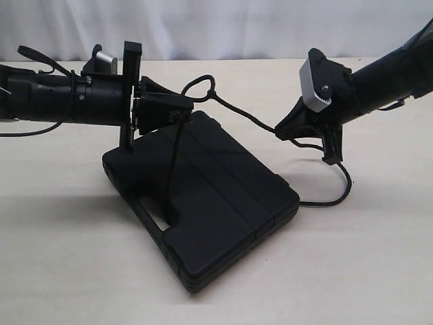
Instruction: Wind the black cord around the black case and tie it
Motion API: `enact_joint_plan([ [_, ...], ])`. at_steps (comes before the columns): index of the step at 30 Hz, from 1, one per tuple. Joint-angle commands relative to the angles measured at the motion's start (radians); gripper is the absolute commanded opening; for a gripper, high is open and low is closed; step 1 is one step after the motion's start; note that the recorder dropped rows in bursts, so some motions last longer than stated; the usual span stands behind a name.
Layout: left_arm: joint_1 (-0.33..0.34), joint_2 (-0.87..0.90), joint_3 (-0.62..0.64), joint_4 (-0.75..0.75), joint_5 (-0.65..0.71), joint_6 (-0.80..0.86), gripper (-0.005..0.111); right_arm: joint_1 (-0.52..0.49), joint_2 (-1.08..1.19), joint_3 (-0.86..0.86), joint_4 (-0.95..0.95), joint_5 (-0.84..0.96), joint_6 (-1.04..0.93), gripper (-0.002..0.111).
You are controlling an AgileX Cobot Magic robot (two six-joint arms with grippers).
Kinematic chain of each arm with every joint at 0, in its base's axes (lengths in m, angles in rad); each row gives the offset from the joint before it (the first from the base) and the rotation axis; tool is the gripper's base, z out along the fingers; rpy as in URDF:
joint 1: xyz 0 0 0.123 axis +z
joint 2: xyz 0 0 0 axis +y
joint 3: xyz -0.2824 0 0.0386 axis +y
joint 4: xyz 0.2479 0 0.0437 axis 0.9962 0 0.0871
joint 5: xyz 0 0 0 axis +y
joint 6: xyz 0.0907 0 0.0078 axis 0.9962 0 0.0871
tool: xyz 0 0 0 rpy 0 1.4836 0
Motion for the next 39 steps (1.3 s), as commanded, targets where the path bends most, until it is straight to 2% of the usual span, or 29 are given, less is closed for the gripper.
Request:
enact_joint_plan([
  [1, -0.001, -0.002, -0.01, -0.043, 0.025, -0.024, 0.0, -0.057, 0.001, -0.003, 0.004, 0.0, -0.033, 0.005],
  [5, -0.001, -0.008, -0.01, -0.043, 0.025, -0.029, 0.0, -0.072, 0.014, -0.003, -0.002, 0.02, -0.033, 0.005],
  [10, -0.007, -0.008, -0.01, -0.043, 0.025, -0.031, 0.0, -0.024, 0.051, -0.003, 0.008, 0.036, -0.033, 0.005],
  [27, -0.012, -0.008, -0.01, -0.043, 0.025, -0.031, 0.0, 0.069, 0.068, -0.037, 0.225, 0.072, -0.033, 0.005],
  [34, -0.012, -0.008, -0.01, -0.043, 0.025, -0.002, 0.0, 0.147, 0.068, -0.037, 0.31, 0.012, -0.033, 0.005],
  [39, -0.012, -0.008, -0.01, -0.006, 0.025, 0.091, 0.0, 0.188, 0.068, -0.037, 0.373, -0.057, -0.033, 0.005],
])
